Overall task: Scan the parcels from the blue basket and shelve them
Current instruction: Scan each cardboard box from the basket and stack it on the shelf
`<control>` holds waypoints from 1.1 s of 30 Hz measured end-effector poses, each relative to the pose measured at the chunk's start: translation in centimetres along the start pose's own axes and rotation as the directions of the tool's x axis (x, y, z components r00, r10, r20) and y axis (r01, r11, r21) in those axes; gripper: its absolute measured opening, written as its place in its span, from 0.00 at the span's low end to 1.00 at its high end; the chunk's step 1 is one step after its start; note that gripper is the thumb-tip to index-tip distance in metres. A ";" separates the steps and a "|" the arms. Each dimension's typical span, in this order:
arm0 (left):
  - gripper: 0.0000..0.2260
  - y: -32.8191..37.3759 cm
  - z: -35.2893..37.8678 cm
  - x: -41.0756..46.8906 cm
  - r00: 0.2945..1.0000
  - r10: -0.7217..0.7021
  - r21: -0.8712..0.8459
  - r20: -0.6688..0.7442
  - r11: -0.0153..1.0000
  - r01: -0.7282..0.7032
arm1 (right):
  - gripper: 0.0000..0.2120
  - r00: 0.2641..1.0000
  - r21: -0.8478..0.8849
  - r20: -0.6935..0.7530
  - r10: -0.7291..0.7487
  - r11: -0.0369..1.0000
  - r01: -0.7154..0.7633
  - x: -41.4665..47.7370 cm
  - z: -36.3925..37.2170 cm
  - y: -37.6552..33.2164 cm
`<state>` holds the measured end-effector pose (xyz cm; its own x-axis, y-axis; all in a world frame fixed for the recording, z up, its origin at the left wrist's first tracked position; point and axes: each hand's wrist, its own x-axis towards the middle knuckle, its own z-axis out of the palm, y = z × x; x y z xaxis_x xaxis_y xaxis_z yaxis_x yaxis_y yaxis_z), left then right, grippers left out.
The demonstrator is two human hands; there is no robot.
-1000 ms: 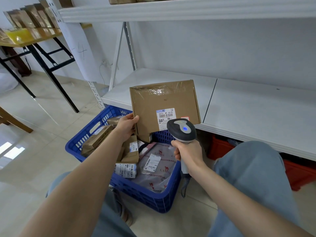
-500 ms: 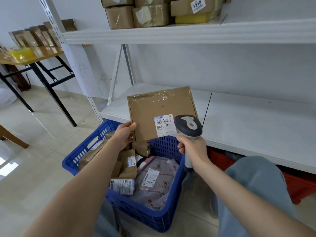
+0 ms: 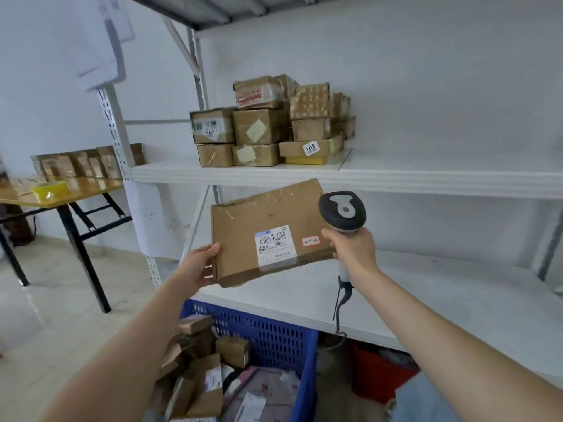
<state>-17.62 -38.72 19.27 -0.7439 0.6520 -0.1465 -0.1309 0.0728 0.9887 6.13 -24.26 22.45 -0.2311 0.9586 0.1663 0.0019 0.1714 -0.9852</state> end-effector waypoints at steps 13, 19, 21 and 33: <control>0.15 13.5 13.1 -4.1 0.984 0.022 -0.118 0.176 0.993 -0.001 | 0.12 0.999 0.225 -0.031 -0.042 0.973 0.048 3.6 -6.1 -8.9; 0.17 15.1 22.8 -5.8 0.976 0.010 -0.111 0.217 0.994 0.014 | 0.18 0.988 0.304 0.125 0.089 0.945 -0.124 6.1 -10.5 -10.1; 0.19 15.2 25.0 -6.2 0.973 0.030 -0.115 0.229 0.993 -0.003 | 0.17 0.982 0.309 0.159 0.098 0.940 -0.143 6.8 -11.6 -10.1; 0.17 14.2 27.9 -4.6 0.843 0.506 0.562 0.182 0.650 -0.512 | 0.09 0.987 0.437 0.065 0.148 0.885 -0.161 10.3 -13.9 -9.0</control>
<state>2.22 -19.59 34.89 -0.5740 0.7239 0.3828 0.6638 0.1376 0.7351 17.27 -12.75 33.62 -0.2914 0.9565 0.0158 -0.3861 -0.1025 -0.9168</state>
